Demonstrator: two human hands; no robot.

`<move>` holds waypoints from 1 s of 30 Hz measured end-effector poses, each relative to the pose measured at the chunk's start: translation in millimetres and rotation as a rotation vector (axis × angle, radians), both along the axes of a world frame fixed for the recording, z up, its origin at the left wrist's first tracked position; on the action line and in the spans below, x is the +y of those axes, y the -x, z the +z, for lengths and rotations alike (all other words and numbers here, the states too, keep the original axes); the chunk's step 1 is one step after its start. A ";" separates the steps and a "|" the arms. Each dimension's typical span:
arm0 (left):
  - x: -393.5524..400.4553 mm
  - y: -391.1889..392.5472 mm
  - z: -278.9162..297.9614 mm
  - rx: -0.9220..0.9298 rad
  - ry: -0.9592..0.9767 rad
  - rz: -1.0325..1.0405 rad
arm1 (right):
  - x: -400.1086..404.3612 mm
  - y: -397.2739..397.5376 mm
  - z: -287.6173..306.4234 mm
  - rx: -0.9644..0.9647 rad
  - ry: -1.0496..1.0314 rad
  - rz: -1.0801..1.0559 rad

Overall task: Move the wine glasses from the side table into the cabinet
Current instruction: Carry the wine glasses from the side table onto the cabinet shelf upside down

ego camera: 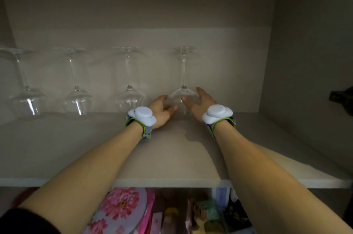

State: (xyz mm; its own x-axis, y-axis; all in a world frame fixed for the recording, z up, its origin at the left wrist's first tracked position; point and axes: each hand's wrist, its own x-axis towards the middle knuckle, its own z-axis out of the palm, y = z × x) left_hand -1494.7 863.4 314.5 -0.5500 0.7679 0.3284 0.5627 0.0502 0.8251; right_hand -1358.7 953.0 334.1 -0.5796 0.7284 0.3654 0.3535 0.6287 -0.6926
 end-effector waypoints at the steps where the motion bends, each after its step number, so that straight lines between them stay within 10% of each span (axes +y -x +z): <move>1: -1.7 1.2 -1.2 -0.001 0.005 0.027 | -1.9 -1.7 0.1 0.004 0.001 -0.022; 12: -66.2 -31.4 -3.0 0.253 0.123 0.103 | -59.9 -48.4 -5.6 -0.037 -0.081 -0.124; 30: -217.6 -114.6 -2.4 0.119 0.137 -0.277 | -230.1 -136.5 -11.8 -0.289 -0.197 -0.242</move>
State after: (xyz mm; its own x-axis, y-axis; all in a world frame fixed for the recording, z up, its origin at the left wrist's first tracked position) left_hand -1380.0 645.8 312.1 -0.2780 0.9245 0.2606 0.6622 -0.0120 0.7492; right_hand -1222.3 722.9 322.3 -0.4992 0.7888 0.3587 0.6694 0.6139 -0.4184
